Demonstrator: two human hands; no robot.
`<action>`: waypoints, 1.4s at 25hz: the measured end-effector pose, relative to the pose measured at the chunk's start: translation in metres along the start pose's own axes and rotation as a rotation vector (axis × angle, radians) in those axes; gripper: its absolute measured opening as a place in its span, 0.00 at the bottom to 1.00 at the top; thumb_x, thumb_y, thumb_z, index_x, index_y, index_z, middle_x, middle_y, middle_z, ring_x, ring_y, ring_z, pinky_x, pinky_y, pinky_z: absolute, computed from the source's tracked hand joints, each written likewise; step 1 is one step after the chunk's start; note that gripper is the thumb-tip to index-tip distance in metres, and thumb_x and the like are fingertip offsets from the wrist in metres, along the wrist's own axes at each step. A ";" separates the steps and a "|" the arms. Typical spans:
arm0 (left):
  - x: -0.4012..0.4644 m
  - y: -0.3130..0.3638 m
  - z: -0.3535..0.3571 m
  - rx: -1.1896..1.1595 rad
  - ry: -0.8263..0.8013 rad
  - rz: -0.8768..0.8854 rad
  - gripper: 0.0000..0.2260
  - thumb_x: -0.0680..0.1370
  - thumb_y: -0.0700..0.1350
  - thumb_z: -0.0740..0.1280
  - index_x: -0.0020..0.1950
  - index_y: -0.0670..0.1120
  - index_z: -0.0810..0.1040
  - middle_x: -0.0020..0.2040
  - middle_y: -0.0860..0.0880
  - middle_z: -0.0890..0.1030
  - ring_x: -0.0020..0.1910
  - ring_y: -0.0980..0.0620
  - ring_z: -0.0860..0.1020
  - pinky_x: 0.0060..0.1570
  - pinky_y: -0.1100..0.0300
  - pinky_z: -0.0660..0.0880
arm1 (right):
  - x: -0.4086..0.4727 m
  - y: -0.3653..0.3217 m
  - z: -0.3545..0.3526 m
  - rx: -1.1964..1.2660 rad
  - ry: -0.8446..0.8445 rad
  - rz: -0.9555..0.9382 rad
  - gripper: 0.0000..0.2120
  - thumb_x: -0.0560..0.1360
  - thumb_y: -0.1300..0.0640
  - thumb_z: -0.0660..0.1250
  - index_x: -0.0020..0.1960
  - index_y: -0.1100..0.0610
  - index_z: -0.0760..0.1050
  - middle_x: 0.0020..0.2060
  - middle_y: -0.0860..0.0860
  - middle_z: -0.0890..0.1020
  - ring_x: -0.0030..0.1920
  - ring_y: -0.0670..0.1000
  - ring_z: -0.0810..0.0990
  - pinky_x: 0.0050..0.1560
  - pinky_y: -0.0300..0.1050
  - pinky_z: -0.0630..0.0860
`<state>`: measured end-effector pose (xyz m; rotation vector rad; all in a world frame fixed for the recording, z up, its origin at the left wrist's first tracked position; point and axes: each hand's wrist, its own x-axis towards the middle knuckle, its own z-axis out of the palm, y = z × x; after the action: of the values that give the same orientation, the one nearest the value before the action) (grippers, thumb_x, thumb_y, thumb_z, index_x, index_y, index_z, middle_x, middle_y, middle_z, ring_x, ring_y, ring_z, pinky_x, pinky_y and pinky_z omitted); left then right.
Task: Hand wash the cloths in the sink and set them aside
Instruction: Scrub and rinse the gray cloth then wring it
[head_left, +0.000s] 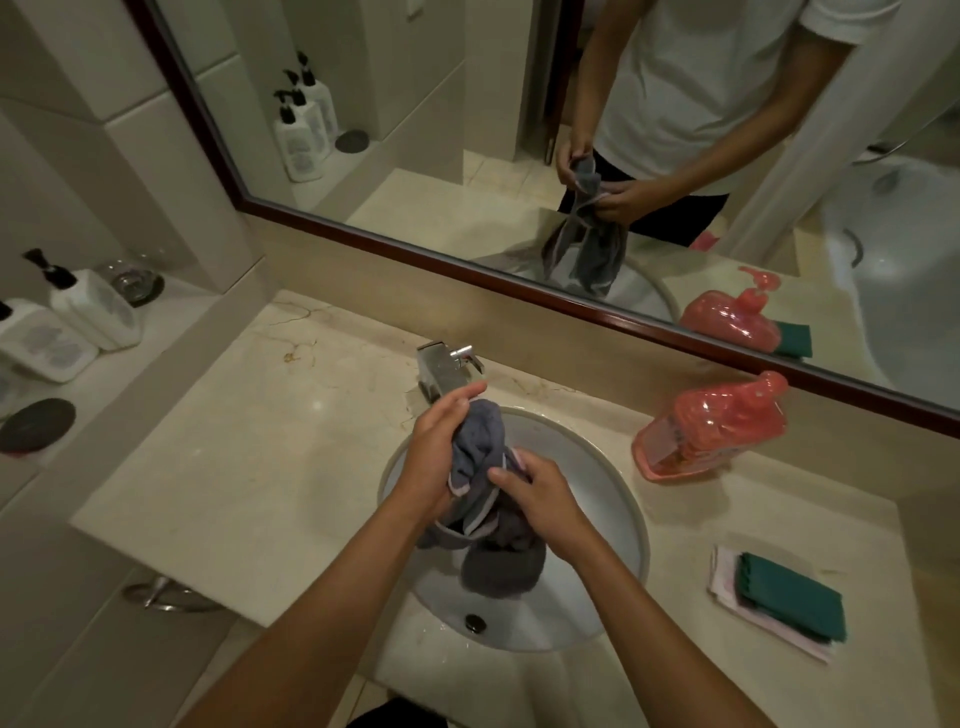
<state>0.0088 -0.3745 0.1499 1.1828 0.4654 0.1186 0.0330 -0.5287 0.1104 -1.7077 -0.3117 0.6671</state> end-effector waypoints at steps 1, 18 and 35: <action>0.004 -0.004 -0.006 0.040 0.020 -0.013 0.14 0.86 0.44 0.56 0.61 0.48 0.81 0.53 0.46 0.85 0.52 0.50 0.83 0.49 0.59 0.80 | 0.005 0.000 0.004 0.076 0.044 0.008 0.07 0.80 0.58 0.66 0.54 0.61 0.79 0.48 0.58 0.86 0.49 0.56 0.85 0.53 0.55 0.81; 0.053 -0.089 -0.065 0.260 0.238 -0.325 0.18 0.84 0.54 0.61 0.45 0.46 0.84 0.34 0.51 0.85 0.34 0.55 0.83 0.30 0.67 0.75 | 0.096 0.012 0.004 0.008 0.268 0.476 0.26 0.84 0.43 0.54 0.39 0.57 0.78 0.34 0.54 0.82 0.37 0.53 0.79 0.45 0.50 0.76; 0.112 -0.120 -0.066 -0.105 0.339 -0.548 0.34 0.81 0.68 0.53 0.71 0.42 0.75 0.66 0.35 0.77 0.66 0.35 0.75 0.70 0.39 0.70 | 0.222 0.034 -0.002 -0.103 0.464 0.109 0.11 0.79 0.63 0.69 0.61 0.62 0.82 0.36 0.49 0.84 0.33 0.45 0.79 0.36 0.40 0.79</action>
<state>0.0646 -0.3270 -0.0116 0.8980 1.0529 -0.1315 0.2063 -0.4192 0.0197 -1.9295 0.0757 0.3200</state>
